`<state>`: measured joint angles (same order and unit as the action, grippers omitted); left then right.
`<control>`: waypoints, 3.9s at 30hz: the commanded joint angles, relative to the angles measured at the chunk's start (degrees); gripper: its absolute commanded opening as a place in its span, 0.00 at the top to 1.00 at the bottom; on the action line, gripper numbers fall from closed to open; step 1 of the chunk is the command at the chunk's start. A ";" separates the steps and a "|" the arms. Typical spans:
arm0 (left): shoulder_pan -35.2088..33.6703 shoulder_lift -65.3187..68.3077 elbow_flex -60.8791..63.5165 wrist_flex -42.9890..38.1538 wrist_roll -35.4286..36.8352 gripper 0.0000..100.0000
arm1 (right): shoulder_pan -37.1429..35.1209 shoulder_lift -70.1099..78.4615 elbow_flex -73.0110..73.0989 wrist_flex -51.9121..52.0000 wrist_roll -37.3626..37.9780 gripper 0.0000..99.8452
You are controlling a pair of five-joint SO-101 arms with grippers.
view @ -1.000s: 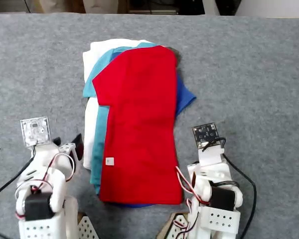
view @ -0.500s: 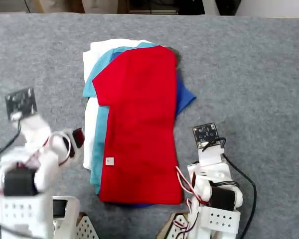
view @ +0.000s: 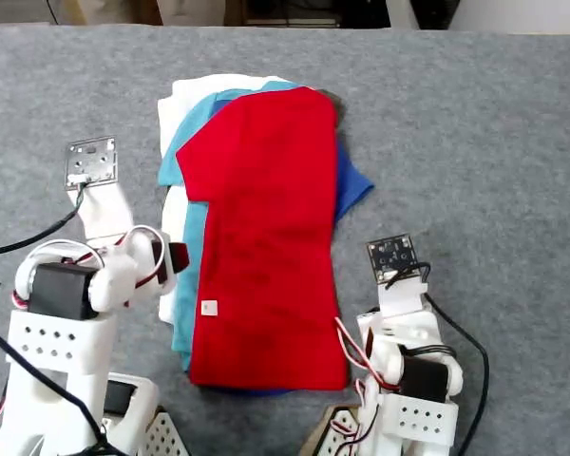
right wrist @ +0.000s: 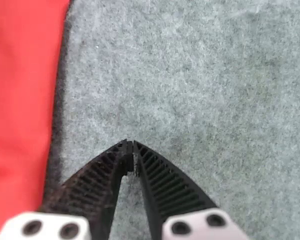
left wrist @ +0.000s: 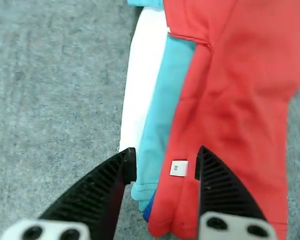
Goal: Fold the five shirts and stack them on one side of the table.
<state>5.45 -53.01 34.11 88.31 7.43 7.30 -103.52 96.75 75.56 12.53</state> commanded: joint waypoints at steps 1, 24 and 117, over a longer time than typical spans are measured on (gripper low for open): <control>1.05 0.22 -2.02 -1.23 0.26 0.80 | -0.84 -6.46 0.04 0.18 -0.26 1.00; 7.30 28.88 -4.66 -34.99 0.79 0.80 | -0.84 -6.46 0.04 0.18 -0.26 1.00; -9.67 53.05 -31.30 -11.87 -4.92 0.93 | -19.03 63.16 -60.79 -11.60 -9.23 0.75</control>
<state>-3.52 0.44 3.60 74.95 1.19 -8.09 -56.48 48.84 64.66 6.55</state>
